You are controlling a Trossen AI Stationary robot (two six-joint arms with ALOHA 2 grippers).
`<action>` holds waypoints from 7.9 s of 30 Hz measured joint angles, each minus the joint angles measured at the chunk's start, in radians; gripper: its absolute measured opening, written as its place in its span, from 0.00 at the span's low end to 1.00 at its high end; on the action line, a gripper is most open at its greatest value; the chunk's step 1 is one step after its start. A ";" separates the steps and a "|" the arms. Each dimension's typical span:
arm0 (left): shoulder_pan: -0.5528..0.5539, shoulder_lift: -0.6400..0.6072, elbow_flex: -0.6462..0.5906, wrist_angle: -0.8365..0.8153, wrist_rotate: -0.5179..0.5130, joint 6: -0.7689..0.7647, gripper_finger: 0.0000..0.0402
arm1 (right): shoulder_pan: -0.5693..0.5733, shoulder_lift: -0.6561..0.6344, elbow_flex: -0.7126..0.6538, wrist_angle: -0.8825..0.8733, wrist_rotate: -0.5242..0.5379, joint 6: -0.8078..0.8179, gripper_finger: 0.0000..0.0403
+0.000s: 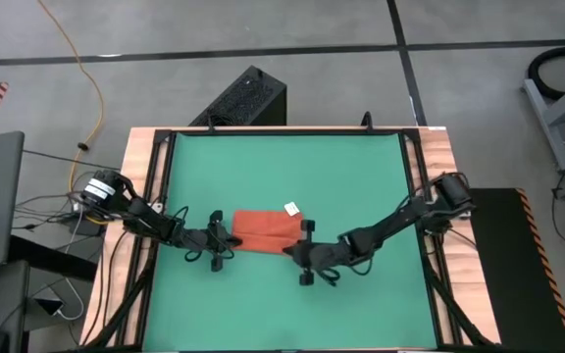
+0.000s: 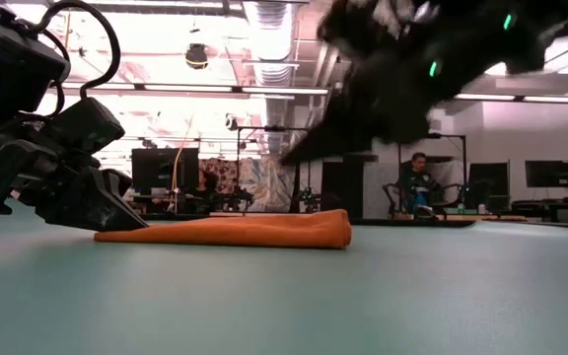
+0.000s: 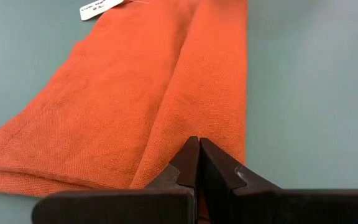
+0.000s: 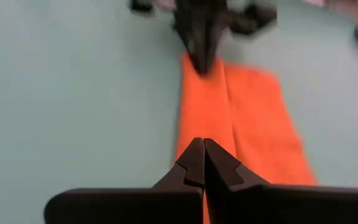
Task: Roll napkin
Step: Roll the orange table napkin
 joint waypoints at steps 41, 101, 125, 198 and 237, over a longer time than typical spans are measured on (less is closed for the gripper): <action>-0.001 0.002 0.000 0.008 0.028 -0.065 0.00 | -0.057 0.111 -0.216 0.124 -0.024 0.154 0.71; 0.197 -0.107 0.198 -0.193 0.122 0.472 0.00 | -0.002 0.115 -0.094 -0.087 -0.020 0.377 0.08; 0.240 -0.107 0.200 -0.363 0.500 0.144 0.00 | -0.039 -0.077 -0.097 -0.163 -0.233 0.652 0.08; 0.220 -0.163 0.454 -0.806 0.468 0.359 0.00 | -0.264 -0.080 -0.095 -0.172 -0.304 0.819 0.08; 0.427 0.010 0.474 -0.602 0.516 0.740 0.00 | -0.300 -0.080 -0.094 -0.140 -0.310 0.796 0.08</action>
